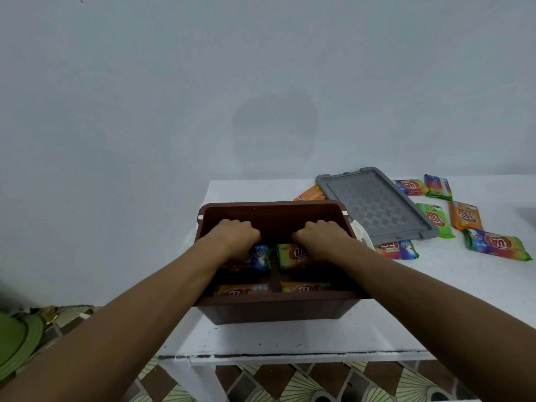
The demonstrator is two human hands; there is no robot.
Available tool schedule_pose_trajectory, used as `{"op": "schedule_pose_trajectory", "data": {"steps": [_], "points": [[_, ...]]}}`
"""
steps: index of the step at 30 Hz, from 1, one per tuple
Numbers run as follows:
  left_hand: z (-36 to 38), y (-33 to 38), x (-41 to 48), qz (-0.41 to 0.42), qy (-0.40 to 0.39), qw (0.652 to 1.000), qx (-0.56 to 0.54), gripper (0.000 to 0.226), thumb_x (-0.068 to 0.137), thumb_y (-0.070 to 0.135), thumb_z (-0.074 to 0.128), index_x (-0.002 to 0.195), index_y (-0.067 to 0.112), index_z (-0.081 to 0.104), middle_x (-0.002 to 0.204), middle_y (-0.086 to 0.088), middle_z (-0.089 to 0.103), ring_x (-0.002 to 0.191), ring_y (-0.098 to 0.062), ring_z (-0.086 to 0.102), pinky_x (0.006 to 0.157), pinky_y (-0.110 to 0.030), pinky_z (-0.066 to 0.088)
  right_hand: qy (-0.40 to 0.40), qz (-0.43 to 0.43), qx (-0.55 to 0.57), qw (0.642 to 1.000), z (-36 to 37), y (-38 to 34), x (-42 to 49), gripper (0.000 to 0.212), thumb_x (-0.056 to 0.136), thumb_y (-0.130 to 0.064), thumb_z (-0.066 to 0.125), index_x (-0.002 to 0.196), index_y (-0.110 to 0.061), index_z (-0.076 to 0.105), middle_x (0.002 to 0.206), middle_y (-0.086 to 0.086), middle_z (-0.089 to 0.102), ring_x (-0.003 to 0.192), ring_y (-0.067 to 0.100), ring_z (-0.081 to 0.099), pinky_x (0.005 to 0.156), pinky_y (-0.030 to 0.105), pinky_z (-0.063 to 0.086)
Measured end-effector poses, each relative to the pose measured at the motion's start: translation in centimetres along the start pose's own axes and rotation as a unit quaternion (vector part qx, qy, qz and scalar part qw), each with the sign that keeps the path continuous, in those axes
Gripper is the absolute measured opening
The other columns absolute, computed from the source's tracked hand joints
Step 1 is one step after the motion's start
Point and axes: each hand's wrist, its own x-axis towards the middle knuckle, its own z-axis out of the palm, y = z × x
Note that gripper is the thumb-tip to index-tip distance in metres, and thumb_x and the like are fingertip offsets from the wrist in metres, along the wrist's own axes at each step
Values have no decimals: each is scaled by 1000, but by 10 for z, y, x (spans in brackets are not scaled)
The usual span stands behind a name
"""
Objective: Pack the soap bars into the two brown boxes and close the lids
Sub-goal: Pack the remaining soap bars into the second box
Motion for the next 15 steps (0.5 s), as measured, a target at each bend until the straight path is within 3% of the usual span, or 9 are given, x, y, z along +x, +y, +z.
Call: {"op": "schedule_pose_trajectory", "data": {"steps": [4,7,9,12,15], "points": [[-2,0,0,16,-18,999,-33,35,90,35,61,123,21,56,116,-6,58,101,-26,60,72,-34,46,-18,-25,-27,999,-9,4,-8,41,89,-35,66,125,-17,56,114,7,61,99,24,60,79,36,48],[-10,-3,3,31,-6,994,-103,26,90,38,62,112,25,58,104,-1,56,89,-20,58,73,-34,50,19,-48,-16,999,-18,14,-30,37,91,-33,61,126,-21,56,112,5,63,96,23,61,81,36,51],[-22,-1,5,54,38,984,-163,20,89,38,63,105,26,59,93,5,59,80,-14,58,68,-31,48,74,-69,68,992,-17,28,-52,34,92,-32,59,125,-23,56,115,1,64,100,19,60,86,36,51],[-49,15,10,86,135,952,-262,14,89,34,65,97,23,62,79,9,62,71,-9,57,66,-29,47,201,-65,209,955,-3,57,-86,26,93,-30,59,118,-24,59,116,-7,62,106,10,55,92,30,48],[-72,44,22,113,214,923,-300,12,90,31,65,96,21,63,76,8,61,68,-9,56,64,-29,46,260,-31,272,926,26,89,-111,23,95,-32,57,115,-21,61,117,-4,63,108,13,57,93,32,48]]}}
